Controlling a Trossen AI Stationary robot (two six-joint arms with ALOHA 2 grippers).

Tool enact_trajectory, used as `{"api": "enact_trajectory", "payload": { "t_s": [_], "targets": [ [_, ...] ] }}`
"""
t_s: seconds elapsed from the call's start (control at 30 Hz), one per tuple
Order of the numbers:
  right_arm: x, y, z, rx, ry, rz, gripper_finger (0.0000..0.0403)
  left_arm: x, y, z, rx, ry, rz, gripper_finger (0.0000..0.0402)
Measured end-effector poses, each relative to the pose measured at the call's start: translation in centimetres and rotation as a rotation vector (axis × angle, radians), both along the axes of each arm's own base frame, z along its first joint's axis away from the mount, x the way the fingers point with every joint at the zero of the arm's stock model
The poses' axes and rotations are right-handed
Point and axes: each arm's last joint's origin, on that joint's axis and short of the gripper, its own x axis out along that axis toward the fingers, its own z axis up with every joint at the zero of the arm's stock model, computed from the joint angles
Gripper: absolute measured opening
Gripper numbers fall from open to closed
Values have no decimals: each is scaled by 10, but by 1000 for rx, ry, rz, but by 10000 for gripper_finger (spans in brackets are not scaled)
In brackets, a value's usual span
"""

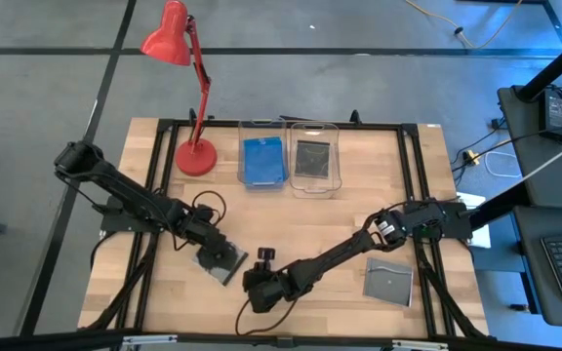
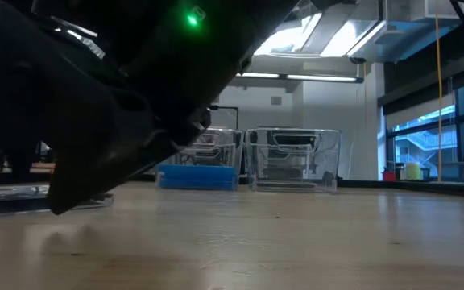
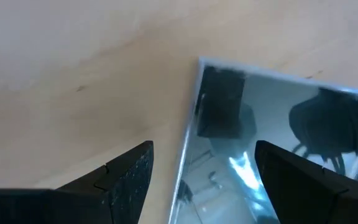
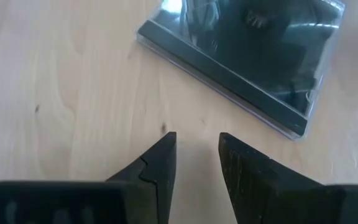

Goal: Pick & place jewel cases by type
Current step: Put the left black CD case into the right transparent bin

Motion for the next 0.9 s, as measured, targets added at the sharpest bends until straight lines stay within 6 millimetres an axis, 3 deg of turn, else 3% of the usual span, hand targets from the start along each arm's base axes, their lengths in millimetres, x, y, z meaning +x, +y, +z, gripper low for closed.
{"api": "enact_trajectory", "payload": {
  "t_s": [0.27,0.57,0.9],
  "targets": [
    [5,-2,4,17,-50,-11,126,-6,1,-16,-62,-20,12,276],
    [7,-20,-11,229,-39,-116,126,-6,1,-14,-79,-38,9,276],
    [11,-28,-17,284,-106,-158,126,-9,2,-15,-76,-3,20,276]
  ]
}}
